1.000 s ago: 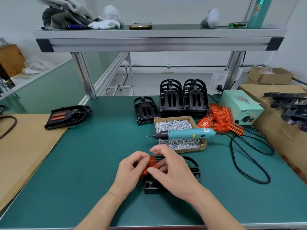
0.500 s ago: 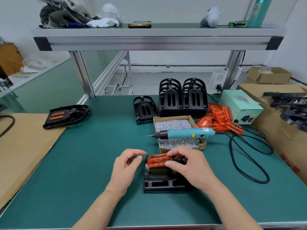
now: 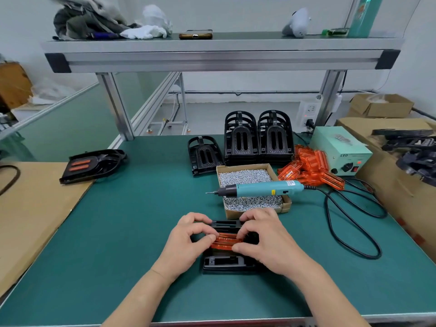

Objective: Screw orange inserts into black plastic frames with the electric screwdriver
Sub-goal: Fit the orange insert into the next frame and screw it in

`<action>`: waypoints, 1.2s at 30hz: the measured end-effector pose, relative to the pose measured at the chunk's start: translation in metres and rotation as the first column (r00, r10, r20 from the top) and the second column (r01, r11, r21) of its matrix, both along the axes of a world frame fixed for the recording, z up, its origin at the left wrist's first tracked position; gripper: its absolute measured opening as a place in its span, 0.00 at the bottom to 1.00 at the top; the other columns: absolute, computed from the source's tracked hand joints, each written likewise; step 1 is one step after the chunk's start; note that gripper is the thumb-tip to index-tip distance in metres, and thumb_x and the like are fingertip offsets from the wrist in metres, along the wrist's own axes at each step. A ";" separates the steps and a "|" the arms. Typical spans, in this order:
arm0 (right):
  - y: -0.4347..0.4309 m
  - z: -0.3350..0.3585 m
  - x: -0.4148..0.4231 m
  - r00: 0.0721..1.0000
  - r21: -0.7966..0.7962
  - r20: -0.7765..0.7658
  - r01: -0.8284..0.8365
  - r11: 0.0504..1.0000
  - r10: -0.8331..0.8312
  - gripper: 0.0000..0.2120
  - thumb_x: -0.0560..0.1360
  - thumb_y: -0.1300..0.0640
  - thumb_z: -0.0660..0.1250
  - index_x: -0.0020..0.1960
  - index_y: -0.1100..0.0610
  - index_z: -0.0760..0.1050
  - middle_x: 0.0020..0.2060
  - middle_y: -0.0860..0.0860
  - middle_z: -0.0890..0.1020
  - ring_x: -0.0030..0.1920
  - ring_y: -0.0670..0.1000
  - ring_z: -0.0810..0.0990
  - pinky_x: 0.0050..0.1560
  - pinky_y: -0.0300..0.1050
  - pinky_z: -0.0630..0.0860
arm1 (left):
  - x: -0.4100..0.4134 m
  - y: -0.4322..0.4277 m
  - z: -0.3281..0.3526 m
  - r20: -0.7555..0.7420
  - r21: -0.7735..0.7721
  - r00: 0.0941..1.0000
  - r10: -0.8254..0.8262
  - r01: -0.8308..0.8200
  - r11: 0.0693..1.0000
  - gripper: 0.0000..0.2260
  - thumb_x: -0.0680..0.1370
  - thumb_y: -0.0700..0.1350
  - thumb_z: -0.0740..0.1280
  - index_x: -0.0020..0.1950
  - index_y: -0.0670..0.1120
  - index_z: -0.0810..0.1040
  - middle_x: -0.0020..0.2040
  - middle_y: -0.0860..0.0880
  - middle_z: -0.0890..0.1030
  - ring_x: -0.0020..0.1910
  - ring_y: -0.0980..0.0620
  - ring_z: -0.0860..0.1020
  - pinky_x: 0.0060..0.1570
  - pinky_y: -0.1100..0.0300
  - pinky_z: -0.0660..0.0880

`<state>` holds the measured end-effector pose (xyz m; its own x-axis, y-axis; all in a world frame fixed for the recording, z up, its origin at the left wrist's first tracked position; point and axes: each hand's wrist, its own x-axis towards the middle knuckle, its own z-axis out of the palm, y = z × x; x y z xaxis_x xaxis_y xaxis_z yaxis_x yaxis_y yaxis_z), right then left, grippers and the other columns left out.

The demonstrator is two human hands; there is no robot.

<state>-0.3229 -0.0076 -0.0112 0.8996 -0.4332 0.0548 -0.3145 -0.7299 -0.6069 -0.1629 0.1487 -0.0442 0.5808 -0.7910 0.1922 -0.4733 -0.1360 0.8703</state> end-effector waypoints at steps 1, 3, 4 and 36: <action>-0.001 0.001 -0.001 1.000 0.011 0.001 0.008 1.000 -0.008 0.05 0.73 0.47 0.76 0.45 0.47 0.84 0.58 0.38 0.73 0.62 0.41 0.61 0.65 0.38 0.61 | -0.001 0.000 0.001 0.025 0.016 1.000 -0.016 0.016 1.000 0.13 0.74 0.38 0.74 0.38 0.57 0.85 0.55 0.56 0.77 0.61 0.57 0.73 0.62 0.69 0.64; -0.002 -0.001 -0.001 1.000 -0.012 -0.005 0.010 1.000 -0.010 0.02 0.75 0.52 0.74 0.45 0.49 0.85 0.59 0.39 0.72 0.63 0.41 0.61 0.67 0.39 0.61 | -0.002 -0.001 0.001 0.063 0.047 0.997 -0.050 0.047 0.998 0.15 0.74 0.38 0.74 0.36 0.59 0.82 0.57 0.57 0.76 0.62 0.58 0.72 0.62 0.69 0.63; -0.001 -0.002 0.000 1.000 -0.036 -0.010 0.010 0.999 -0.010 0.02 0.76 0.53 0.73 0.46 0.49 0.85 0.59 0.39 0.72 0.63 0.42 0.61 0.66 0.38 0.61 | -0.002 -0.001 0.001 0.076 0.059 0.995 -0.061 0.056 0.997 0.16 0.73 0.37 0.74 0.36 0.59 0.81 0.58 0.57 0.75 0.63 0.59 0.71 0.62 0.69 0.63; -0.039 0.026 0.071 0.557 0.990 -0.124 0.009 -0.144 -0.821 0.15 0.78 0.45 0.72 0.53 0.56 0.75 0.36 0.52 0.79 0.24 0.44 0.75 0.17 0.34 0.59 | -0.006 -0.003 0.005 0.081 -0.053 0.995 0.060 -0.055 0.997 0.02 0.77 0.47 0.69 0.48 0.51 0.78 0.50 0.56 0.79 0.54 0.52 0.77 0.57 0.55 0.73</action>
